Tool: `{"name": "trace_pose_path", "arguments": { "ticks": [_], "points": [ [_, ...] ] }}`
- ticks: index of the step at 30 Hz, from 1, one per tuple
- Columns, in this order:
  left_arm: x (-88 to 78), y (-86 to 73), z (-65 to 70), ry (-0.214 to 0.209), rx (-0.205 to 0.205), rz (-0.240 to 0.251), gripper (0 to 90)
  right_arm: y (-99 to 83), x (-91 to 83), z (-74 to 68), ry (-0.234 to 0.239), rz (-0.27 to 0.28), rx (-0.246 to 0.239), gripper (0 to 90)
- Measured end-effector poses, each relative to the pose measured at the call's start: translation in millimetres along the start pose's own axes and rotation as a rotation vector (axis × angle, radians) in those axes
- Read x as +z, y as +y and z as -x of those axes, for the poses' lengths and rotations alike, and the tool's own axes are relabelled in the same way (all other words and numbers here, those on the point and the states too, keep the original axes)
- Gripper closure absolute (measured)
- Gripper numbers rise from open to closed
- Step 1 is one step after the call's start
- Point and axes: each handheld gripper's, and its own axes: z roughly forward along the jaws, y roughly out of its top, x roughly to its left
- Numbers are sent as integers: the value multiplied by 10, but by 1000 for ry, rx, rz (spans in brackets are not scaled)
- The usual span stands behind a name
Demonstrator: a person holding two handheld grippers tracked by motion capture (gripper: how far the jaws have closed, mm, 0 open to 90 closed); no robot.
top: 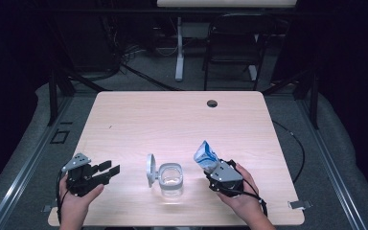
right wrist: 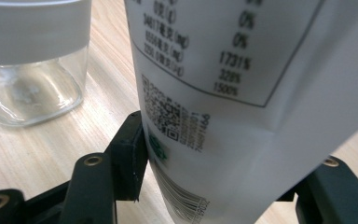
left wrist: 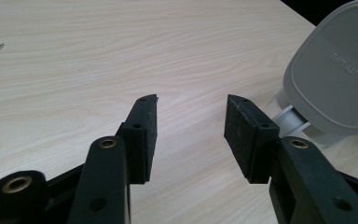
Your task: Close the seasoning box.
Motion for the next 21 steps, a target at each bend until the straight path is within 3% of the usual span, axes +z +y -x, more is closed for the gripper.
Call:
{"name": "trace_pose_path", "arguments": {
  "ticks": [21],
  "points": [
    [7,-14,-22,2,-8,-3,545,202,6,-10,15,-37,-160,421]
  ]
}}
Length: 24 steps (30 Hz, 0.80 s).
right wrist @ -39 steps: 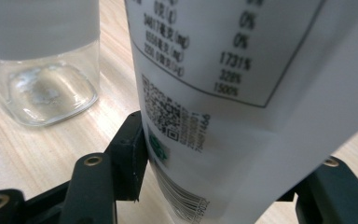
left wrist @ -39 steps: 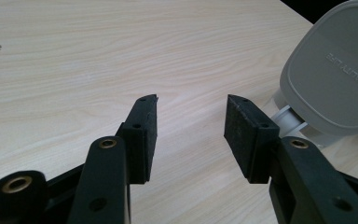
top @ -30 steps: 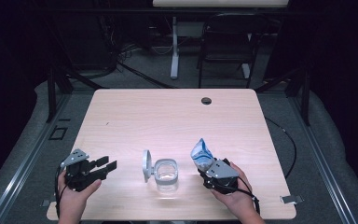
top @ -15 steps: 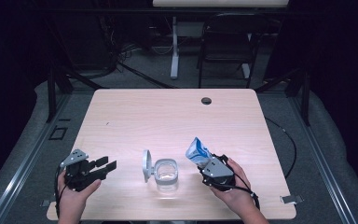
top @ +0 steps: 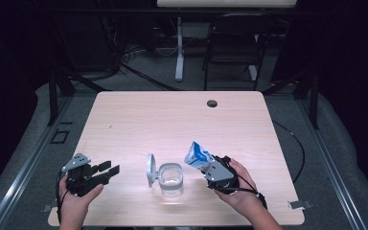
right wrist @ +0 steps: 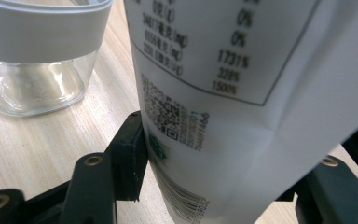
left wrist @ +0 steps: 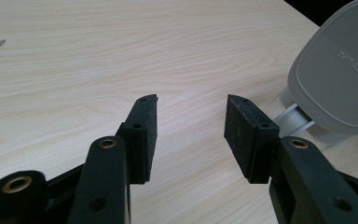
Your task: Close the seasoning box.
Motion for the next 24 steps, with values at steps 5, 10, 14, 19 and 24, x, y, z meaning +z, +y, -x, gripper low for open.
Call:
{"name": "trace_pose_path", "arguments": {
  "ticks": [5,10,14,19,24],
  "points": [
    [0,-1,-8,-1,3,-1,546,30,-11,-8,14,-13,-36,422],
    [5,-4,-6,-2,0,-1,546,58,-12,-12,27,-31,-68,423],
    [0,-4,-16,1,1,-3,546,87,-19,-12,35,-37,-94,423],
    [4,-8,-21,0,1,-4,545,114,-13,-20,42,-36,-104,423],
    [8,-10,-22,-2,-2,-2,546,133,4,-51,47,-51,-145,423]
  ]
}}
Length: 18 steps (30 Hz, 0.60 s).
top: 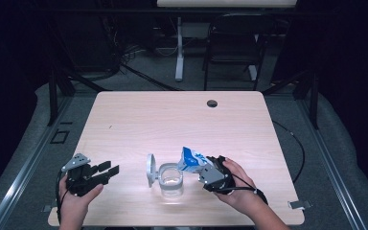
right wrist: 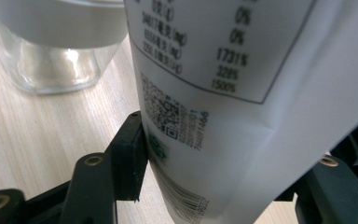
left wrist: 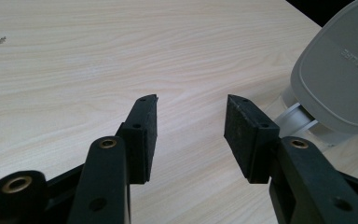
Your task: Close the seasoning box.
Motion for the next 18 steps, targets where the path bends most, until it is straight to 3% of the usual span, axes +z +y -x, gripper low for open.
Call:
{"name": "trace_pose_path", "arguments": {
  "ticks": [5,9,18],
  "points": [
    [-5,0,-5,0,-3,-2,545,17,6,-11,-5,-38,-50,424],
    [-2,-3,-6,1,-4,-2,544,17,12,-16,-7,-44,-60,424],
    [0,-6,-10,1,-5,-1,544,22,51,-48,-45,-78,-129,425]
  ]
}}
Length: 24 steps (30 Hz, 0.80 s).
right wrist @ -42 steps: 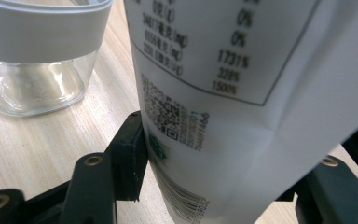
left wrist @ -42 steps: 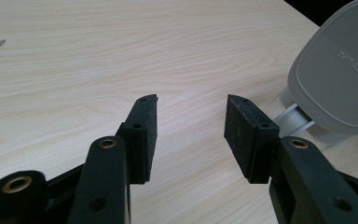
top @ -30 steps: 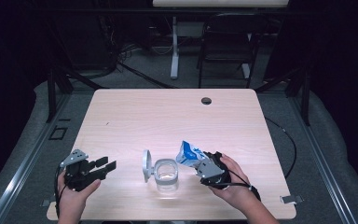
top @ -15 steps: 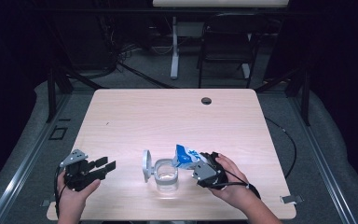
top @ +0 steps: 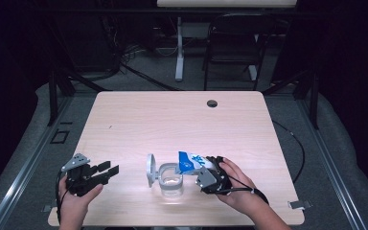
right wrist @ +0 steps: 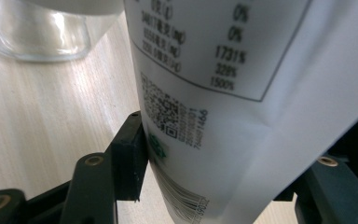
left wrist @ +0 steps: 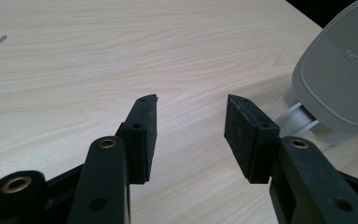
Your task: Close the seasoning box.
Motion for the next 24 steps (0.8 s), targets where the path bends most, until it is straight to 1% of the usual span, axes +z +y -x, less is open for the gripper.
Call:
{"name": "trace_pose_path", "arguments": {
  "ticks": [2,8,16,17,19,21,22,24],
  "points": [
    [-1,0,0,0,0,0,544,2,9,-7,-7,-11,-7,425],
    [-5,1,-5,-2,0,0,544,8,37,-33,-31,-37,-63,426],
    [-15,3,-10,-1,-1,-2,544,23,66,-60,-36,-52,-91,426],
    [-16,3,-11,-1,-2,-2,544,28,63,-65,-35,-62,-88,426],
    [-13,1,-11,2,-3,3,544,29,68,-62,-40,-68,-104,426],
    [-15,2,-18,3,1,3,544,29,78,-74,-40,-62,-99,427],
    [-15,1,-19,3,-1,2,544,33,74,-70,-42,-73,-114,427],
    [-15,0,-24,2,-1,4,544,31,80,-72,-43,-73,-127,427]
  ]
}}
